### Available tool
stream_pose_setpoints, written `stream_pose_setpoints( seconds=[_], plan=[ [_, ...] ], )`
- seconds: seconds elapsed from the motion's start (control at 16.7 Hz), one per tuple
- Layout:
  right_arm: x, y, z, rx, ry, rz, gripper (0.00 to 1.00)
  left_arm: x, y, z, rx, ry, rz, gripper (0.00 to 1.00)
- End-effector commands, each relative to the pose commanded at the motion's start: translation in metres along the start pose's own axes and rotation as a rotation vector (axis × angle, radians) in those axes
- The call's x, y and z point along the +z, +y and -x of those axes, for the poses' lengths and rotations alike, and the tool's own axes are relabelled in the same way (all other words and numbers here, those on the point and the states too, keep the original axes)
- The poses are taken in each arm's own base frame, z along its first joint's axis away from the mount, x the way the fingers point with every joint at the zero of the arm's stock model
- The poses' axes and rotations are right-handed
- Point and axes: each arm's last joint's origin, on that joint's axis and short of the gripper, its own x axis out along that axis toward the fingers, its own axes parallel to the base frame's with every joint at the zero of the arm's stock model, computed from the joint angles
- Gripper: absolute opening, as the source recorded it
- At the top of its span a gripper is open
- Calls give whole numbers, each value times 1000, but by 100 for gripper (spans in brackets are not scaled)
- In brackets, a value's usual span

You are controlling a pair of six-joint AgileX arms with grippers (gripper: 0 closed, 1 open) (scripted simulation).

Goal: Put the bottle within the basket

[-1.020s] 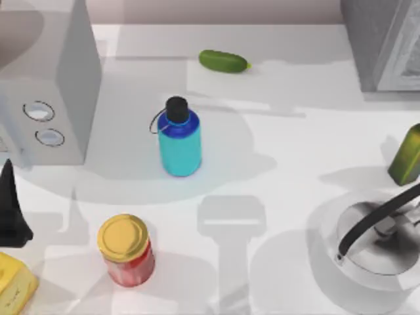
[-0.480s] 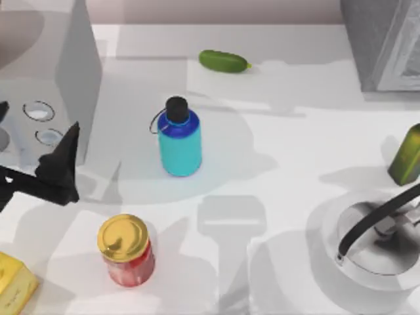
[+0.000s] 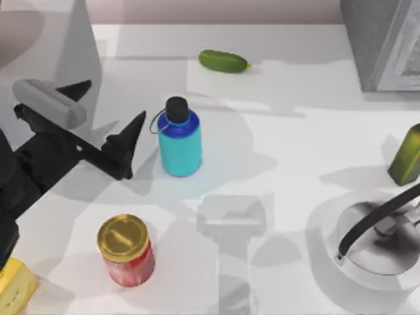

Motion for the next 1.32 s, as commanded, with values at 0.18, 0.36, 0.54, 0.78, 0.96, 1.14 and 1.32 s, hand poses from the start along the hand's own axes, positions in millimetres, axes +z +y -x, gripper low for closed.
stream_pose_setpoints(
  seconds=[0.18,0.36,0.54,0.78,0.96,1.14,1.32],
  plan=[
    [0,0,0,0,0,0,100,-32,-2,-19,-74,8,-2,100],
    [0,0,0,0,0,0,100,-64,-7,-25,-135,37,13,100],
    [0,0,0,0,0,0,100,-82,-12,-23,-173,59,26,100],
    [0,0,0,0,0,0,100,-84,-13,-22,-177,62,28,100],
    [0,0,0,0,0,0,100,-84,-11,-22,-171,64,29,100],
    [0,0,0,0,0,0,100,-79,-11,-32,-177,63,28,100],
    [0,0,0,0,0,0,100,-74,-11,-52,-179,59,28,100]
  ],
)
